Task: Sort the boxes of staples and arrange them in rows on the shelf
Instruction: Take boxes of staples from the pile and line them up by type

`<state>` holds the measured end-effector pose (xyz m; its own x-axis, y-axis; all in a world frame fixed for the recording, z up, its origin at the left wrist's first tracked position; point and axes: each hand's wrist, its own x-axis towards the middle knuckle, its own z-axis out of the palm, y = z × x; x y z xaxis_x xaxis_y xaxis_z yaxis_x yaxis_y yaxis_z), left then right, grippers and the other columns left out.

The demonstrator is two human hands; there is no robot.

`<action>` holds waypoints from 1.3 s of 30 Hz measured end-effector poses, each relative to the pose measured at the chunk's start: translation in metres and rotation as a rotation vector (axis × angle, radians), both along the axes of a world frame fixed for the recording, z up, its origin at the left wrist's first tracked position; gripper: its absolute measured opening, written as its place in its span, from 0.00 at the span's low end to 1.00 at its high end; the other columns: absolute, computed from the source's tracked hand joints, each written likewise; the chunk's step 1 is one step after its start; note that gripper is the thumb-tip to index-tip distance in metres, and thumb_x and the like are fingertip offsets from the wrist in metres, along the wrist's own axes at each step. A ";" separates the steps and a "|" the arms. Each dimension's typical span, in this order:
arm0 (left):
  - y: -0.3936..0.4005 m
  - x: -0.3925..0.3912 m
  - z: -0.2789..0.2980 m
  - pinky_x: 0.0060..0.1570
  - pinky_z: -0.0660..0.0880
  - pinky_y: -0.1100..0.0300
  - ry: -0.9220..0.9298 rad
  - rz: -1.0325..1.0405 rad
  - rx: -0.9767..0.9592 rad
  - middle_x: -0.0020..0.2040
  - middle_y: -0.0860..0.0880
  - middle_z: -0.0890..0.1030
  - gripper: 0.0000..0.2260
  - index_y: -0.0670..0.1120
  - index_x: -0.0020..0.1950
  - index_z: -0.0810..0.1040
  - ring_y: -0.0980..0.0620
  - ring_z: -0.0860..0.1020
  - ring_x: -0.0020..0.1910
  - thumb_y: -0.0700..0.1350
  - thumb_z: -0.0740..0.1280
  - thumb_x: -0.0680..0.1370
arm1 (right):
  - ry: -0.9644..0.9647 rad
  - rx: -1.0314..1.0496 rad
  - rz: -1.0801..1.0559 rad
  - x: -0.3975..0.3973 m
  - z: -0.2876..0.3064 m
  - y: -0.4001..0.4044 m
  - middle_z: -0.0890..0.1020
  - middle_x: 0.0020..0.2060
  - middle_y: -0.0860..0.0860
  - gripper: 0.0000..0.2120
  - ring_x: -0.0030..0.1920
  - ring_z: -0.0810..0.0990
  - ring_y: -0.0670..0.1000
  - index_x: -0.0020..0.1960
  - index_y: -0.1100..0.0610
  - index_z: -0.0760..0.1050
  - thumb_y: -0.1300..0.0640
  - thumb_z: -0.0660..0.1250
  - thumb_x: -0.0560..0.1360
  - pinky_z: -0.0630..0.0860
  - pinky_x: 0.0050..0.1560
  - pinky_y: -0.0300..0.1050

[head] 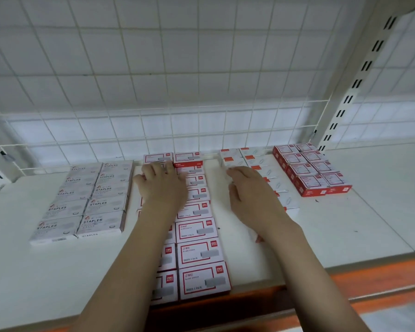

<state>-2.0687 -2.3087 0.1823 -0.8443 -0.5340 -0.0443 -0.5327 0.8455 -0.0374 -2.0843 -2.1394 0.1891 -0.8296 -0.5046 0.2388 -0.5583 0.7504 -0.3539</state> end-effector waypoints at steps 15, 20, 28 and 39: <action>0.161 0.015 0.028 0.63 0.61 0.48 0.190 -0.291 0.145 0.67 0.46 0.68 0.20 0.46 0.70 0.62 0.44 0.64 0.66 0.53 0.49 0.81 | 0.084 -0.083 -0.107 -0.006 0.011 0.119 0.76 0.58 0.56 0.16 0.60 0.71 0.57 0.62 0.61 0.72 0.60 0.59 0.76 0.67 0.62 0.47; 0.253 0.006 0.024 0.66 0.60 0.50 0.249 -0.397 0.170 0.69 0.48 0.65 0.21 0.49 0.73 0.57 0.46 0.62 0.68 0.54 0.51 0.81 | 0.081 -0.096 -0.158 -0.016 0.006 0.211 0.78 0.57 0.57 0.17 0.59 0.73 0.58 0.61 0.62 0.73 0.59 0.59 0.74 0.68 0.62 0.49; 0.388 -0.015 0.014 0.66 0.60 0.51 0.133 -0.469 0.167 0.71 0.47 0.63 0.24 0.49 0.72 0.57 0.45 0.61 0.69 0.57 0.53 0.80 | -0.013 0.042 -0.226 -0.033 -0.002 0.364 0.69 0.67 0.56 0.22 0.70 0.62 0.55 0.71 0.61 0.64 0.55 0.59 0.78 0.54 0.70 0.42; 0.461 -0.038 0.010 0.63 0.62 0.49 0.052 -0.354 0.170 0.68 0.47 0.67 0.23 0.50 0.71 0.62 0.45 0.63 0.67 0.59 0.52 0.79 | -0.017 0.017 -0.370 -0.058 -0.016 0.473 0.74 0.65 0.56 0.22 0.67 0.68 0.58 0.67 0.60 0.71 0.52 0.62 0.75 0.62 0.69 0.51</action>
